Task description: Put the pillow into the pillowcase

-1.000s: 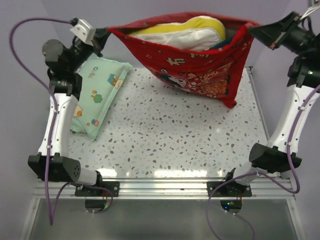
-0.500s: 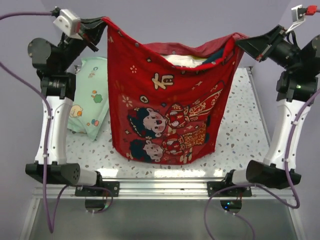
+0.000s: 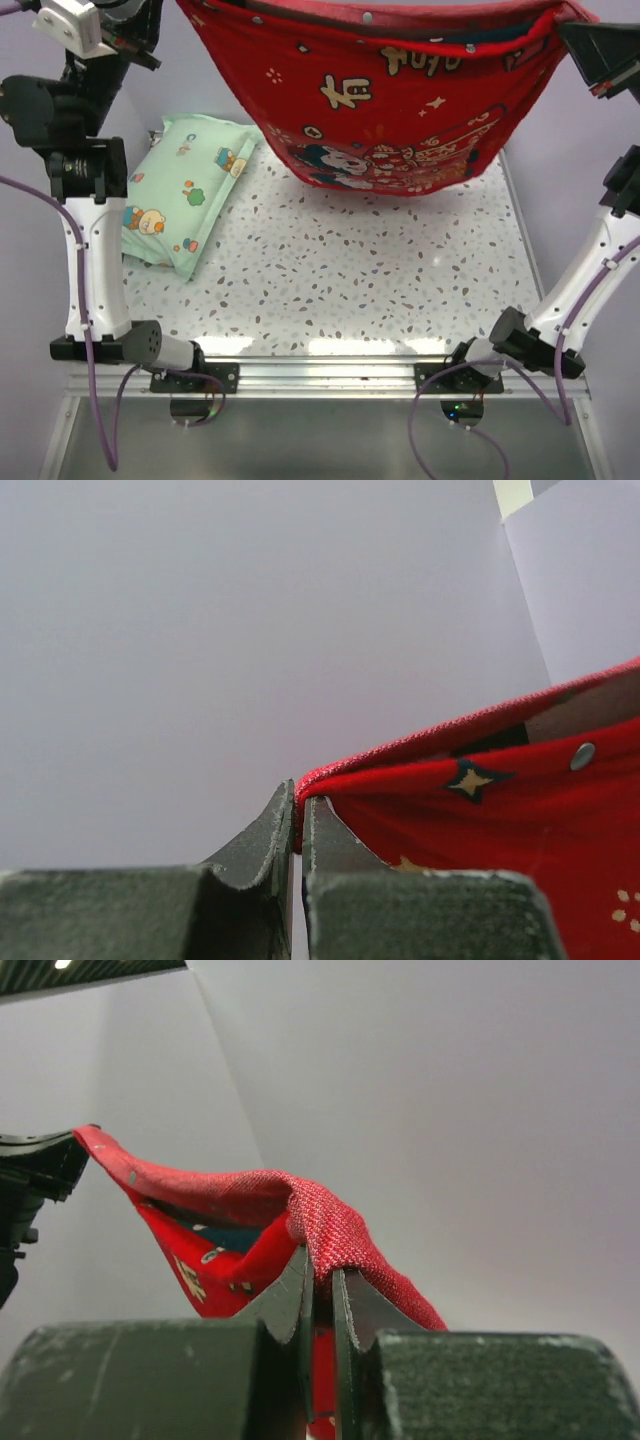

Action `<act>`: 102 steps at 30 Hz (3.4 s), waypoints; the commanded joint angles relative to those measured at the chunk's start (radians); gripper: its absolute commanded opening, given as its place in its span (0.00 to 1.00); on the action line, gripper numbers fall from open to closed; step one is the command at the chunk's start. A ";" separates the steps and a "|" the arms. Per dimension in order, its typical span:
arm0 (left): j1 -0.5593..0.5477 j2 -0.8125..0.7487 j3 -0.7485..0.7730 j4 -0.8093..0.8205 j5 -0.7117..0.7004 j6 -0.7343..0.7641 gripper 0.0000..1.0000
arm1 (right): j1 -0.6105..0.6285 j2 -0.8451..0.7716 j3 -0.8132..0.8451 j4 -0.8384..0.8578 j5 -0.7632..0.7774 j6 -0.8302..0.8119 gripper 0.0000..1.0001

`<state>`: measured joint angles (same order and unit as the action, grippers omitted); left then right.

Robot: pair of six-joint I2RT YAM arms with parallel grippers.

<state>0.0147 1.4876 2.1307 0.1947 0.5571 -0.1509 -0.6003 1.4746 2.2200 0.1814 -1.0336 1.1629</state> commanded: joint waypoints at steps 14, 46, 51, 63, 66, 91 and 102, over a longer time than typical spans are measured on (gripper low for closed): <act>0.039 -0.171 -0.117 0.138 -0.252 0.119 0.00 | -0.032 -0.177 -0.034 -0.019 0.202 -0.262 0.00; -0.294 0.702 0.228 -0.075 -0.370 0.425 0.00 | 0.043 -0.133 -0.795 -0.497 0.549 -0.957 0.00; -0.354 0.814 0.290 -0.075 -0.382 0.508 0.70 | 0.043 0.011 -0.673 -0.715 0.690 -1.150 0.52; -0.340 0.174 -0.463 -0.756 -0.263 0.357 1.00 | 0.270 -0.088 -0.750 -1.060 0.540 -1.632 0.70; -0.341 0.048 -0.714 -0.833 -0.142 0.318 0.99 | 0.402 -0.034 -0.787 -1.123 0.563 -1.694 0.63; -0.199 0.760 0.053 -0.868 -0.244 0.238 0.89 | 1.028 0.331 -0.919 -1.166 0.347 -1.703 0.55; -0.315 0.324 -0.625 -0.581 -0.166 0.251 0.93 | 0.856 0.156 -0.701 -1.171 0.358 -1.511 0.63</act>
<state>-0.2459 1.8515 1.6489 -0.5087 0.3637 0.0895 0.4110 1.7363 1.4601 -0.9730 -0.7444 -0.4141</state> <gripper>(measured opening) 0.931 0.617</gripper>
